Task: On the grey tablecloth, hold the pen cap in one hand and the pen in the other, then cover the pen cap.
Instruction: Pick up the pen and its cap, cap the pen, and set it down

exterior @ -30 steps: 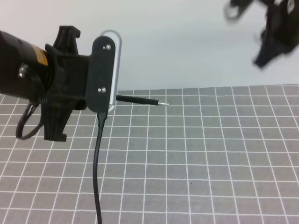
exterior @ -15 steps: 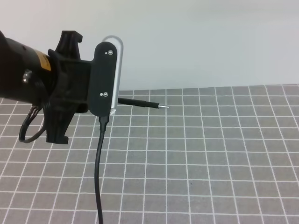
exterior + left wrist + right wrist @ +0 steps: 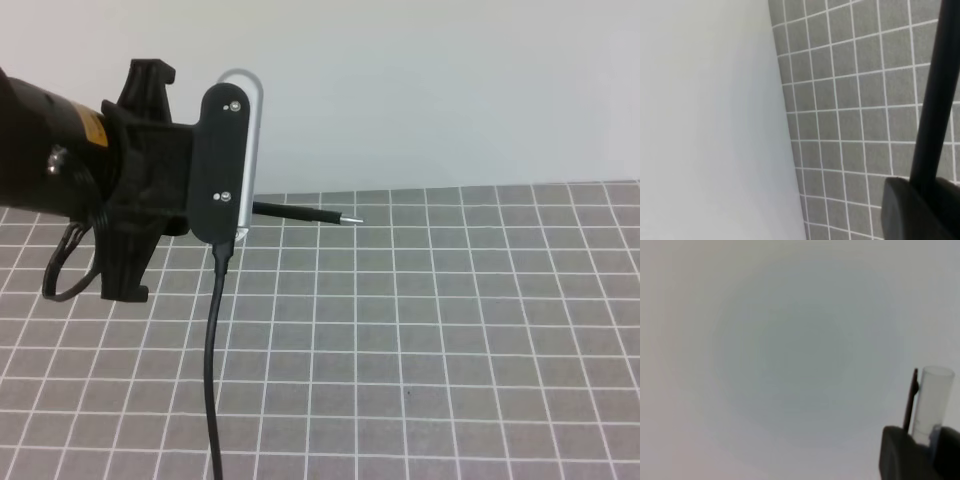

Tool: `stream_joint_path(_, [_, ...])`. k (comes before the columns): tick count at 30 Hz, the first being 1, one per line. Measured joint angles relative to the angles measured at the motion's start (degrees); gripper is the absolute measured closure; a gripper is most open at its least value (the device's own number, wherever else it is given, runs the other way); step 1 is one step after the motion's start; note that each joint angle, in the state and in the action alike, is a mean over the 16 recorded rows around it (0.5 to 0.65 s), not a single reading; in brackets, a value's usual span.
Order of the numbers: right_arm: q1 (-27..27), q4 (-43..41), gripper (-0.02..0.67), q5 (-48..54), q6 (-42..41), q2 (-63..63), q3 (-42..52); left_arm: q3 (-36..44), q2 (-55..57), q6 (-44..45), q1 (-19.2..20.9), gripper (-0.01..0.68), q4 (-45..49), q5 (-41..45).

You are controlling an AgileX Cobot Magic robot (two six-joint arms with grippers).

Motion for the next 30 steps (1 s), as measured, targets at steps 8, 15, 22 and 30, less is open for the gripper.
stream_joint_path(8, [-0.7,14.17,0.556,19.95,-19.98,0.75,1.07,0.0,0.0,0.49,0.0,0.672,-0.01,-0.79])
stream_joint_path(15, [-4.18,44.36,0.556,40.37,-54.35,5.64,1.3,0.0,-0.01,0.97,0.0,0.672,-0.95,-0.91])
stream_joint_path(22, [-8.66,69.53,0.556,51.66,-74.86,9.99,1.82,0.26,-0.08,1.87,-0.02,0.672,-2.63,0.05])
stream_joint_path(30, [-10.88,82.58,0.556,54.14,-82.56,11.25,2.95,4.07,-1.67,3.99,-0.63,0.672,-3.84,-1.96])
